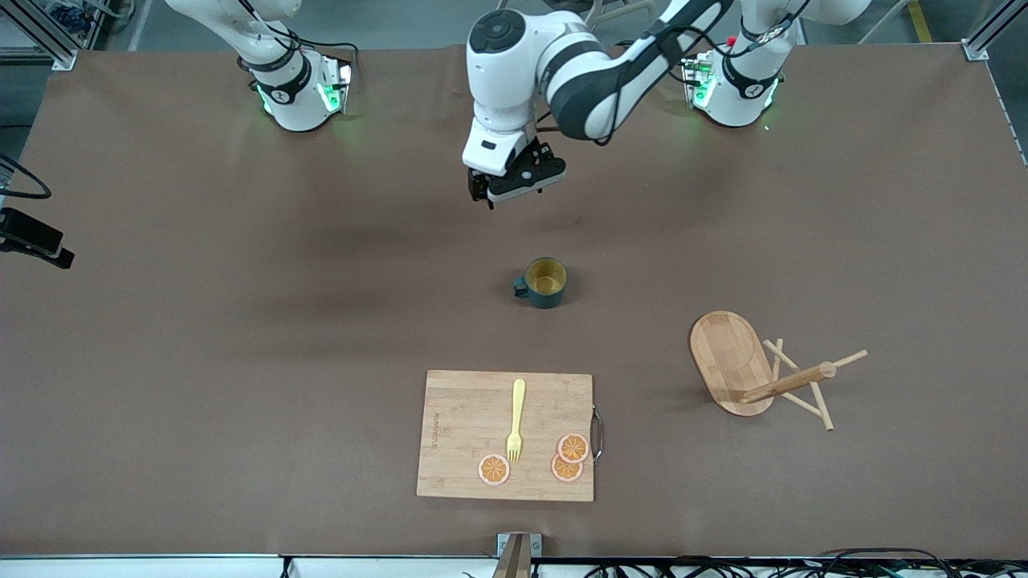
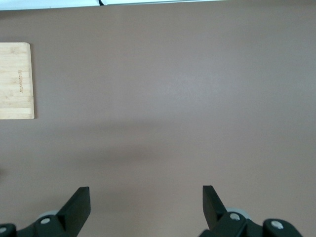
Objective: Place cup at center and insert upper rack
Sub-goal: 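Lower the left gripper toward the teal mug handle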
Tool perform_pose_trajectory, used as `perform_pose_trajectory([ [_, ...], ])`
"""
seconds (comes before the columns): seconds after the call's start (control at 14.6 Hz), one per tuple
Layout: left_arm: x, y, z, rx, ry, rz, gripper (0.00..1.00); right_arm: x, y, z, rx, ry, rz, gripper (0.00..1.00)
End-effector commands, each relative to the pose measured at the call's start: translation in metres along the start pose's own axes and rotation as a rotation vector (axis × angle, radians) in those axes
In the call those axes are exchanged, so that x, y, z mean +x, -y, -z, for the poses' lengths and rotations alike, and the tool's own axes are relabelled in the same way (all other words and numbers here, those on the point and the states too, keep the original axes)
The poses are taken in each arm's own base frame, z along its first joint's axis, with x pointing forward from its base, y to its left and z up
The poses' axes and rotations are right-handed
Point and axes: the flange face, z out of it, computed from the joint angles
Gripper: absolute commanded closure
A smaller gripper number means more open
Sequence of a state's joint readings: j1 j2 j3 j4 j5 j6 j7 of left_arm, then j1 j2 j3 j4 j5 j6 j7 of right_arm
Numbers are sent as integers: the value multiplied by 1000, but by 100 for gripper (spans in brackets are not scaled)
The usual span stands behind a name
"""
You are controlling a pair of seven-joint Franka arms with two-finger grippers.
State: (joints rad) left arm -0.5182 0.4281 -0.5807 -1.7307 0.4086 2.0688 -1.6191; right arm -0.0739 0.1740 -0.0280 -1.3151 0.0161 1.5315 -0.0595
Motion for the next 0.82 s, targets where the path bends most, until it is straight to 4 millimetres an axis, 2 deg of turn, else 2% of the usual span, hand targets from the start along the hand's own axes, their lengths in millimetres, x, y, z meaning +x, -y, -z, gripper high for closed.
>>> perform_pose_trajectory([
  [0.0, -31, -13, -31, 17, -85, 27, 0, -31, -3, -8, -8, -2, 3, 0],
  [0.21, -60, -20, -77, 26, -201, 39, 0, -54, -2, -15, -5, -8, 5, 0],
  [0.27, -67, -22, -90, 21, -239, 45, 0, -56, 0, -14, -4, -8, 5, 0],
  [0.41, -64, -28, -108, -2, -307, 38, 0, -60, 5, -9, -4, -11, 6, 0],
  [0.55, -82, -31, -124, -34, -387, -14, 0, -60, 5, -9, -4, -11, 2, 0],
  [0.76, -95, -32, -156, -49, -500, -42, 0, -59, 5, -11, -4, -8, 4, 0],
])
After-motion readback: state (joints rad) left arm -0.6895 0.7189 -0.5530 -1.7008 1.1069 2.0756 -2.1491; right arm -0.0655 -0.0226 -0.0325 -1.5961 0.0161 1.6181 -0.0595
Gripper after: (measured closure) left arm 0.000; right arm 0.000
